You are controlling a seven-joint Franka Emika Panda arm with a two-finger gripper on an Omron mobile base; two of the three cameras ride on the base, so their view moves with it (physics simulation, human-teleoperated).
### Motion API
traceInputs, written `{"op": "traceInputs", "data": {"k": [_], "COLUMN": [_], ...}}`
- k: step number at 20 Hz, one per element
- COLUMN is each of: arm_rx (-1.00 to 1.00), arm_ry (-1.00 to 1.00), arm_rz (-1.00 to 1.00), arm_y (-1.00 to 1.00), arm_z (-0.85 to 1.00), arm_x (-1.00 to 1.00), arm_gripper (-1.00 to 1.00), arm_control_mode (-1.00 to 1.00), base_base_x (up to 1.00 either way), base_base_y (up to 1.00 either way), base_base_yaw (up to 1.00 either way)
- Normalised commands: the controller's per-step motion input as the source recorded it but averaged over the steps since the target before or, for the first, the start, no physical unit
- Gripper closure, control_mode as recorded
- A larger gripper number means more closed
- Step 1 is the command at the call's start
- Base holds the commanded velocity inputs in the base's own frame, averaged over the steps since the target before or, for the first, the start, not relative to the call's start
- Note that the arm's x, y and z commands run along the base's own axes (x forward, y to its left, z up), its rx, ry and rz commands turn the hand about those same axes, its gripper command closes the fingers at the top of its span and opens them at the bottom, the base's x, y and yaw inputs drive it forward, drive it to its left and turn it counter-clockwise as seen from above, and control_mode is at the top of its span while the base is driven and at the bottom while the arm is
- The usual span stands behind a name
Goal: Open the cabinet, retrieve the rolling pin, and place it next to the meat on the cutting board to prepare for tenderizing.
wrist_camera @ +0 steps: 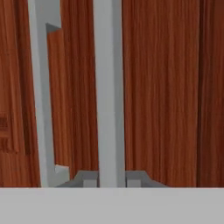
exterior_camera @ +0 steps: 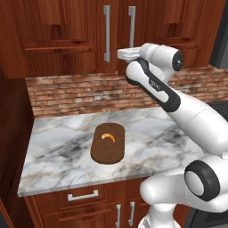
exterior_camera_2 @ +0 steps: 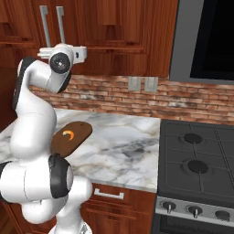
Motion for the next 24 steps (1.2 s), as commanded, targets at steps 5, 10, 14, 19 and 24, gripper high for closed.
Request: {"op": "traceInputs", "data": {"k": [5,10,14,19,24], "arm_rx": [0.01,0.00,0.01,0.02,0.02], "arm_ry": [0.00,-0.01,-0.01,0.00,0.00], "arm_rz": [0.05,0.05,0.04,0.04,0.03], "arm_y": [-0.09,-0.11,-0.11,-0.21,-0.21], "arm_z": [0.02,0.02,0.03,0.06,0.10], "arm_x": [-0.75,-0.77,-0.77,-0.78,-0.66], "arm_gripper": [1.00,1.00,1.00,1.00,1.00], "arm_control_mode": [-1.00,-1.00,-1.00,-1.00,-1.00], "base_base_x": [0.00,0.00,0.00,0.00,0.00], "base_base_y": [0.00,0.00,0.00,0.00,0.00], "base_base_yaw": [0.00,0.00,0.00,0.00,0.00]}}
